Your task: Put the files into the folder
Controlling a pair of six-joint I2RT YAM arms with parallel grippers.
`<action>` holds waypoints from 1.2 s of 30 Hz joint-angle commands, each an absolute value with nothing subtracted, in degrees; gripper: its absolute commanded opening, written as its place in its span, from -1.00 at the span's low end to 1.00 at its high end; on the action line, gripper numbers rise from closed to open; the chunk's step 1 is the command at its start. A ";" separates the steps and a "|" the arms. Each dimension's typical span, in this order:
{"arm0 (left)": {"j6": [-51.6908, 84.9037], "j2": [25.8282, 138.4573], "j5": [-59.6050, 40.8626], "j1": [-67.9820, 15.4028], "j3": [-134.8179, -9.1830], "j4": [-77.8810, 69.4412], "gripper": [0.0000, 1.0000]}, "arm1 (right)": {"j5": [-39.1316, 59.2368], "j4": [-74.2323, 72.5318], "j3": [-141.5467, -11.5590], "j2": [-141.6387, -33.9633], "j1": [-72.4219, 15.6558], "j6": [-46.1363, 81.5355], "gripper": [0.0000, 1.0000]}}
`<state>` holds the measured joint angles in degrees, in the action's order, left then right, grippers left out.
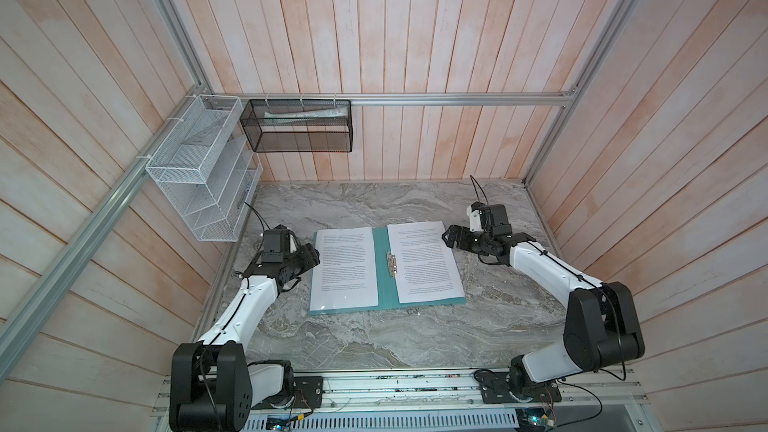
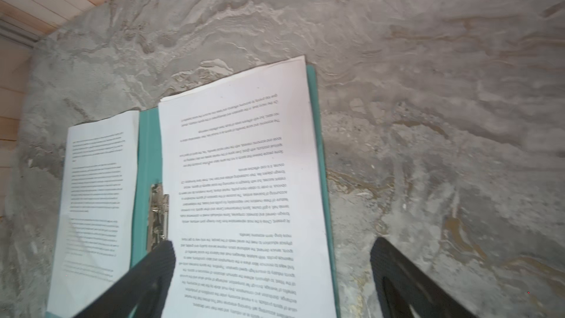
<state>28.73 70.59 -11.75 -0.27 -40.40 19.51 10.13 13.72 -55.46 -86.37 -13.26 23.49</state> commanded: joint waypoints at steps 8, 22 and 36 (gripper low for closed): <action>29.10 72.77 -8.68 0.52 -34.02 11.84 0.34 | 10.45 10.72 -51.71 -85.48 -9.46 19.47 0.96; 28.08 77.63 -8.35 0.55 -34.31 11.54 0.34 | 17.22 6.42 -47.29 -88.53 -8.36 22.40 0.92; 29.53 87.09 -18.06 0.68 -35.40 7.90 0.30 | 36.36 -4.57 -43.01 -96.03 -1.40 29.27 0.85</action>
<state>28.95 85.06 -14.31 0.45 -36.21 6.74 28.56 -0.36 -44.34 -94.00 -2.59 26.35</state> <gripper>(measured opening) 0.652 0.927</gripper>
